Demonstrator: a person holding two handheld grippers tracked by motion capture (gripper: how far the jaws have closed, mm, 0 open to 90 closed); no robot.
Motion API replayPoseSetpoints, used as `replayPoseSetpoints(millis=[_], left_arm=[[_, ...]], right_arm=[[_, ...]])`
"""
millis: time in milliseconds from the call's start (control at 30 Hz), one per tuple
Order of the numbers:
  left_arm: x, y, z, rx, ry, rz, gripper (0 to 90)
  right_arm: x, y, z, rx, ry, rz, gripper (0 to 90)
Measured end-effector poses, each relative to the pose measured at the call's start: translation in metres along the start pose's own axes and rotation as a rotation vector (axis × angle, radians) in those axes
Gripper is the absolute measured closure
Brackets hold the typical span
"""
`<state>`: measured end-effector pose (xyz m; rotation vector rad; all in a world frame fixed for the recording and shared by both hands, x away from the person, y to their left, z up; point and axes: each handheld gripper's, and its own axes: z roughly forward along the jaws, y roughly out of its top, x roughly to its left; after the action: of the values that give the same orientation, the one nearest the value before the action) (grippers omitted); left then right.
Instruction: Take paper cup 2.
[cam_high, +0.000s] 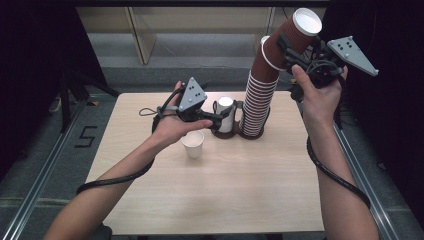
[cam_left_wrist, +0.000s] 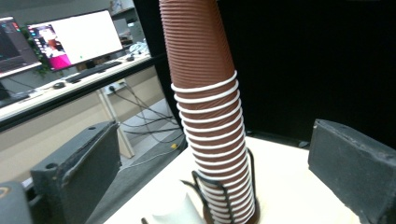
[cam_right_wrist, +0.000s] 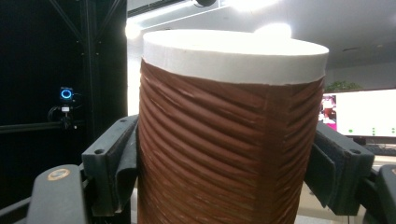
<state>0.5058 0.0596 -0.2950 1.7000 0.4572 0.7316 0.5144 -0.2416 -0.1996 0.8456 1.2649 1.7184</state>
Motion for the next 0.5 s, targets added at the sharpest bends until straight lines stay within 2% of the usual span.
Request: replayPoseSetpoints(millis=[33,133,200,333,500], left_arm=[[0.0,-0.001,-0.003,0.002,0.006,0.009,2.1],[-0.001,-0.002,-0.007,0.004,0.018,0.018,2.2],[-0.002,-0.003,-0.011,0.016,0.02,0.023,2.2],[-0.008,-0.006,-0.021,0.028,0.036,0.055,2.2],[-0.014,-0.01,-0.027,0.038,0.047,0.064,2.3]], right_arm=[[0.0,-0.001,-0.002,-0.001,-0.001,-0.012,20.9],[0.002,-0.003,-0.008,0.003,0.008,0.004,20.9],[0.003,-0.004,-0.01,0.003,0.01,-0.005,20.9],[0.008,-0.013,-0.019,0.018,0.021,-0.006,20.9],[0.012,-0.024,-0.026,0.035,0.035,-0.009,20.9]])
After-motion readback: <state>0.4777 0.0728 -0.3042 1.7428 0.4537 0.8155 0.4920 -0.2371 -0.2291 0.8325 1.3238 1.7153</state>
